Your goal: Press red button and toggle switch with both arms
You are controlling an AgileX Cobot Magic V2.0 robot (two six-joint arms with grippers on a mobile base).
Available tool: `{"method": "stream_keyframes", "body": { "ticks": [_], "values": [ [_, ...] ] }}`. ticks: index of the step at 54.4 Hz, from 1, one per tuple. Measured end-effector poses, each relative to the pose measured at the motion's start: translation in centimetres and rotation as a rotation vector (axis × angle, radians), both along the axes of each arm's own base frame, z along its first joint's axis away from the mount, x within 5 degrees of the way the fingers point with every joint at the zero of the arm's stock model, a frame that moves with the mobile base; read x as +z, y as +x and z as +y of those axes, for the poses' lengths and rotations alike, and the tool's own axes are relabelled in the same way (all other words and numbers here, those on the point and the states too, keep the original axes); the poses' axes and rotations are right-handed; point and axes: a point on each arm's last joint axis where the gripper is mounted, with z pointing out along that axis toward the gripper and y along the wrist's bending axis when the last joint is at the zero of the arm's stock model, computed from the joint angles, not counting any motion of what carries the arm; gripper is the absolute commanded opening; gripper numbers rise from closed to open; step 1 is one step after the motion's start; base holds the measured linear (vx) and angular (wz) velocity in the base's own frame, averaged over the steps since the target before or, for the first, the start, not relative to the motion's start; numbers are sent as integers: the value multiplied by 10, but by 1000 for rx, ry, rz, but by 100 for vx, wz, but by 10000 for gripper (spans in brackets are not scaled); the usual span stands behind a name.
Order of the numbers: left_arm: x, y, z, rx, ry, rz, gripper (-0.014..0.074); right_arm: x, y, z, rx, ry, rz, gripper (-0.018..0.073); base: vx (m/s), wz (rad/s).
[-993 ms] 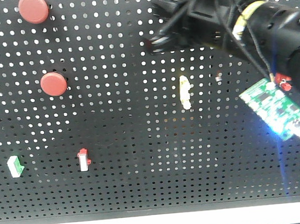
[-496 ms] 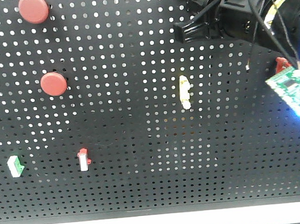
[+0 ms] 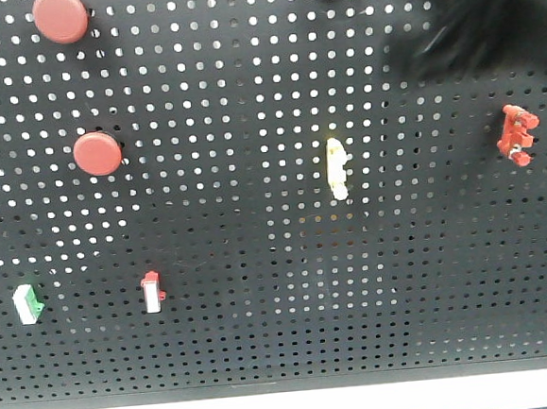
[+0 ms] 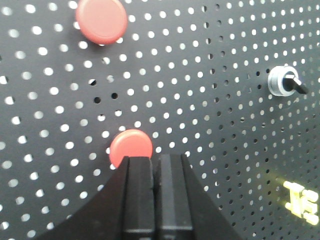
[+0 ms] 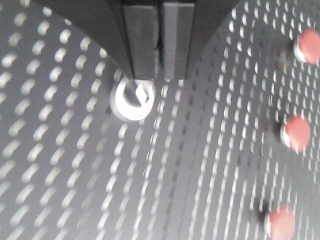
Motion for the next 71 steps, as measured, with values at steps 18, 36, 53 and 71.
{"method": "stream_keyframes", "body": {
  "ticks": [18,36,53,71],
  "values": [
    [0,0,0,0,1,2,2,-2,1,1,-1,-5,4,0,0,0],
    [-40,-2,30,154,32,-22,2,-2,1,1,-1,-5,3,0,0,0],
    [-205,-74,82,423,33,172,2,-2,1,1,-1,-5,3,0,0,0],
    [-332,-120,85,449,-64,178,2,-2,1,1,-1,-6,5,0,0,0]
  ]
}}
